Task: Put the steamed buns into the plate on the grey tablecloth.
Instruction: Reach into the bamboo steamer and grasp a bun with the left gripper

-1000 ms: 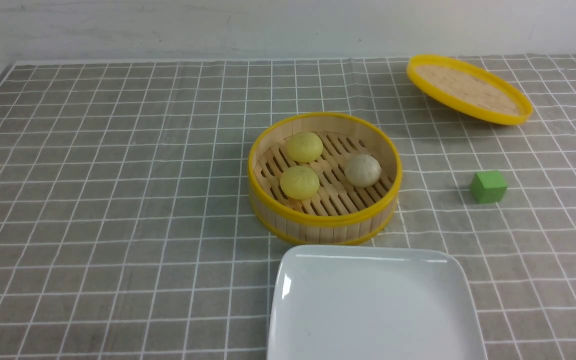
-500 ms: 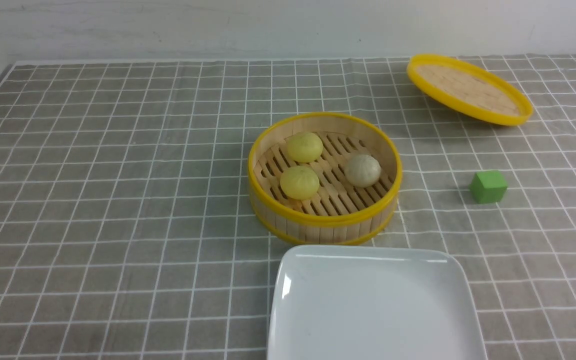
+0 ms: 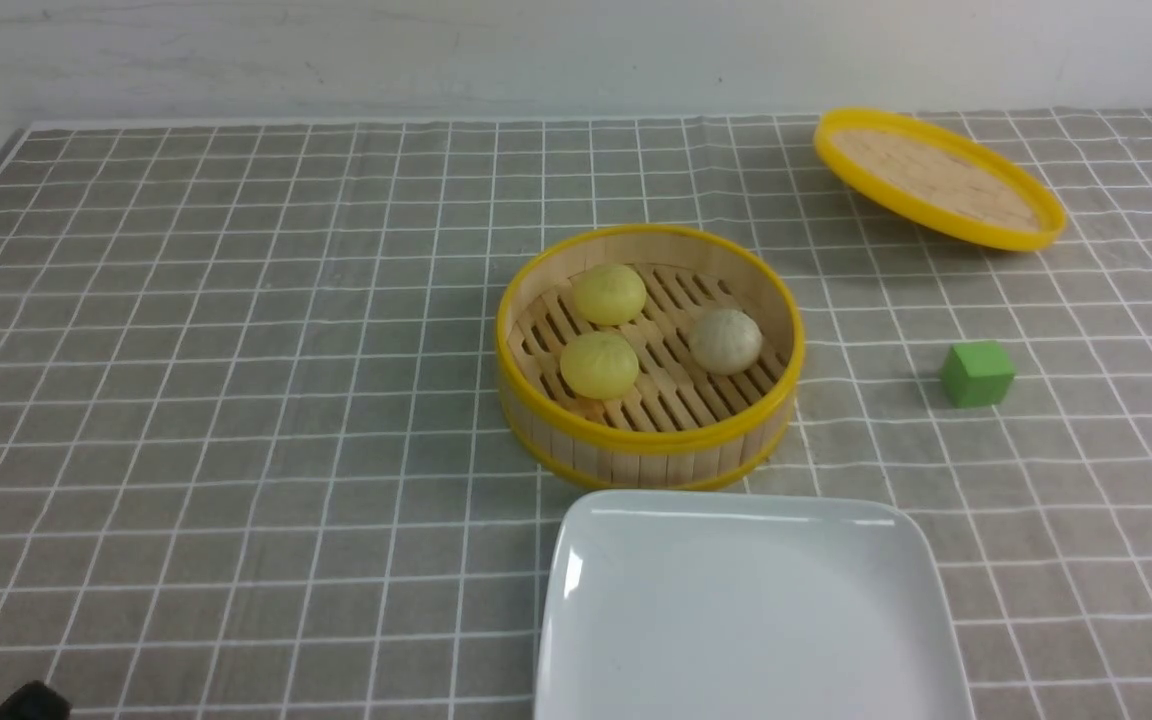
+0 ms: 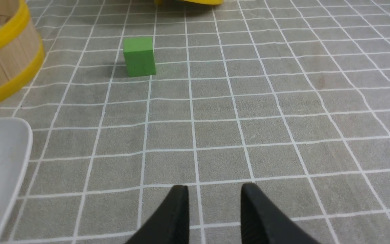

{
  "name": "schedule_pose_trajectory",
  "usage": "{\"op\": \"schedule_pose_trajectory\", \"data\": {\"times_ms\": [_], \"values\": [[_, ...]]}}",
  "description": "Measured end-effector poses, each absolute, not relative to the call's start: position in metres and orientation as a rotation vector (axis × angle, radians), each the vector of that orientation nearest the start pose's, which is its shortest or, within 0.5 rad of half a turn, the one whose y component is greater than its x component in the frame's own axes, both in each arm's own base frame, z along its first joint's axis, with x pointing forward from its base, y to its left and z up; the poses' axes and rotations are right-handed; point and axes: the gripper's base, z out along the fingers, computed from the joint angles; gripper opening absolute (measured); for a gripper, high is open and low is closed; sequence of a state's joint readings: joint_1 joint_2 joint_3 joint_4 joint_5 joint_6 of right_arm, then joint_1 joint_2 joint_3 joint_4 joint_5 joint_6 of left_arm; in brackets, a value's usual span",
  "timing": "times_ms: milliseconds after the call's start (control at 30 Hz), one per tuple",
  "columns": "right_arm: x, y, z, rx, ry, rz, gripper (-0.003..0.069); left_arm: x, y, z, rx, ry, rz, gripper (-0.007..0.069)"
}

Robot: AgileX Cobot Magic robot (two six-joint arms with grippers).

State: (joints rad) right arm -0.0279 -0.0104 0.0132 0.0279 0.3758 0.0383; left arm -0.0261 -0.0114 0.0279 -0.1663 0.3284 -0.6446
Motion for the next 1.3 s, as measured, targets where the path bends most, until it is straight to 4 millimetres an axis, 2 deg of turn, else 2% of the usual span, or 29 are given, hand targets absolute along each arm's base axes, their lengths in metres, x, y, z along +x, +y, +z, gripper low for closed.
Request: {"op": "schedule_pose_trajectory", "data": {"times_ms": [100,133,167,267,367,467,533,600,667,733,767,800,833,867,900,933,967,1033,1133,1267,1300], "values": [[0.053,0.006,0.177,0.353,1.815,0.353,0.0239,0.054,-0.011,0.179,-0.967,1.621,-0.952,0.0241],[0.053,0.007,0.177,0.386,1.808,0.395,0.0239,0.054,-0.011,0.179,-0.967,1.62,-0.952,0.0241],[0.053,0.011,0.177,0.523,1.774,0.556,0.0239,0.054,-0.012,0.18,-1.064,1.569,-1.056,0.0241],[0.053,0.015,0.179,0.701,1.719,0.775,0.0239,0.054,-0.013,0.182,-1.133,1.526,-1.132,0.0241],[0.053,0.017,0.181,0.782,1.683,0.886,0.0239,0.054,-0.013,0.183,-1.135,1.507,-1.141,0.0238],[0.053,0.019,0.184,0.792,1.676,0.918,0.0229,0.055,-0.012,0.187,-1.076,1.501,-1.109,0.0221],[0.051,0.02,0.198,0.73,1.665,0.908,0.0202,0.053,-0.012,0.204,-0.969,1.5,-1.063,0.0188],[0.047,0.021,0.224,0.6,1.642,0.853,0.0144,0.047,-0.011,0.237,-0.809,1.463,-0.993,0.0127],[0.044,0.023,0.259,0.449,1.65,0.757,0.0064,0.044,-0.012,0.271,-0.679,1.482,-0.898,0.0053],[0.049,0.024,0.282,0.335,1.732,0.666,-0.0001,0.052,-0.016,0.294,-0.589,1.646,-0.784,0.0011],[0.055,0.025,0.292,0.293,1.806,0.627,-0.0011,0.058,-0.018,0.3,-0.552,1.777,-0.728,0.0004],[0.057,0.025,0.295,0.291,1.81,0.619,-0.0011,0.058,-0.019,0.306,-0.536,1.793,-0.716,0.0002],[0.071,0.026,0.306,0.244,1.968,0.564,-0.0012,0.076,-0.022,0.316,-0.461,2.042,-0.612,0.0002],[0.083,0.026,0.308,0.223,2.115,0.534,-0.001,0.085,-0.023,0.327,-0.367,2.219,-0.53,0.0002],[0.09,0.025,0.313,0.204,2.178,0.507,-0.0008,0.097,-0.024,0.33,-0.311,2.333,-0.481,0.0002],[0.103,0.025,0.314,0.184,2.32,0.475,-0.0006,0.114,-0.025,0.339,-0.227,2.487,-0.431,0.0002],[0.116,0.024,0.311,0.171,2.454,0.453,-0.0003,0.13,-0.025,0.35,-0.117,2.564,-0.389,0.0002],[0.136,0.022,0.308,0.148,2.596,0.43,0.0,0.167,-0.028,0.354,0.005,2.642,-0.39,0.0002],[0.161,0.024,0.298,0.114,2.706,0.464,0.0003,0.209,-0.04,0.351,0.084,2.684,-0.539,0.0002],[0.179,0.033,0.288,-0.007,2.739,0.61,0.002,0.253,-0.075,0.338,0.299,2.702,-0.724,0.0002],[0.179,0.033,0.288,-0.017,2.738,0.608,0.0022,0.254,-0.08,0.338,0.319,2.7,-0.732,0.0002]]}}
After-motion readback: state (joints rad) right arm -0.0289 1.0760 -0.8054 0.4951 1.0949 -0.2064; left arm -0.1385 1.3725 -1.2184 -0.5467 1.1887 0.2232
